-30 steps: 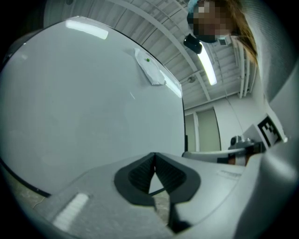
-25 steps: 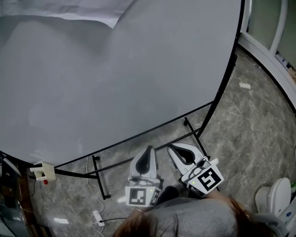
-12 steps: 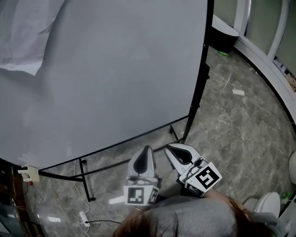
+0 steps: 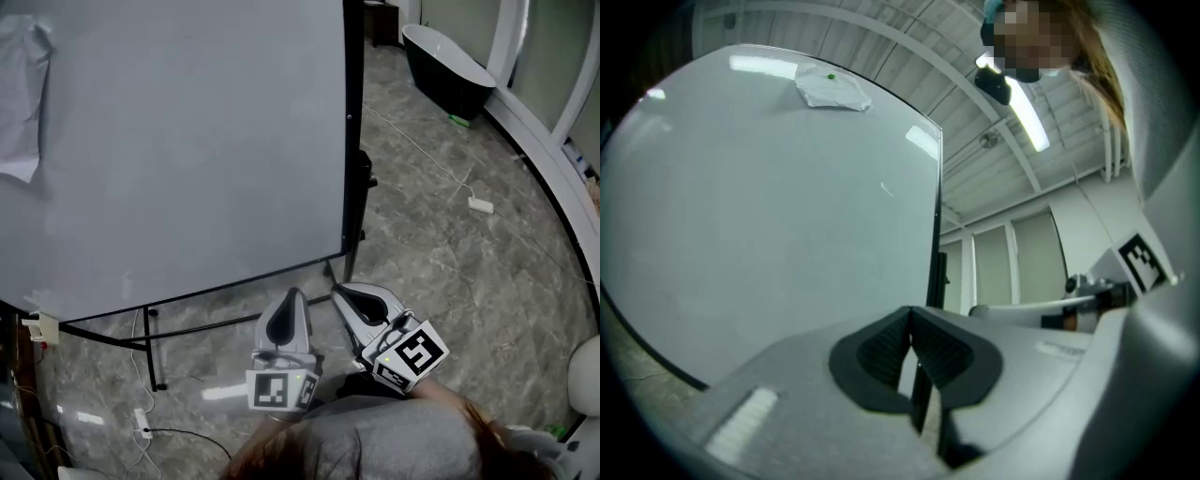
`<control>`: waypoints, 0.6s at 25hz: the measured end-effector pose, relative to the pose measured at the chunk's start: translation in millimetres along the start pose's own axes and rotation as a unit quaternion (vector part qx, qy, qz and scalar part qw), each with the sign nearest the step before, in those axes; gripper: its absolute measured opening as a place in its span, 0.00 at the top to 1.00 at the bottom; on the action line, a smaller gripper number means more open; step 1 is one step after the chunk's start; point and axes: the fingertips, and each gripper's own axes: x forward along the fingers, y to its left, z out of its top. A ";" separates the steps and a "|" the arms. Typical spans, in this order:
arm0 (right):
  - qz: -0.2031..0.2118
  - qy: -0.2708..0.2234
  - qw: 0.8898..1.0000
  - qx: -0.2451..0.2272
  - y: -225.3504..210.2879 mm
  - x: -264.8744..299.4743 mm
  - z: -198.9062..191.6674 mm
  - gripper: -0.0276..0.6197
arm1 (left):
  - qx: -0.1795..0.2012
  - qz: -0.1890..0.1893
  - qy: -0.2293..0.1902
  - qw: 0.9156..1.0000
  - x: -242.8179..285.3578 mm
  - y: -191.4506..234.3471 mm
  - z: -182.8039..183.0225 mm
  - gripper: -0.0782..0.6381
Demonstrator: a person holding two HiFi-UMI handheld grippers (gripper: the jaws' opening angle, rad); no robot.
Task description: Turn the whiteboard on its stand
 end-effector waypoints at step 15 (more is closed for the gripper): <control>0.071 0.005 0.997 -0.001 -26.9 -6.7 5.0 0.96 | -0.010 0.029 -0.006 0.999 29.4 -25.6 -5.6 0.90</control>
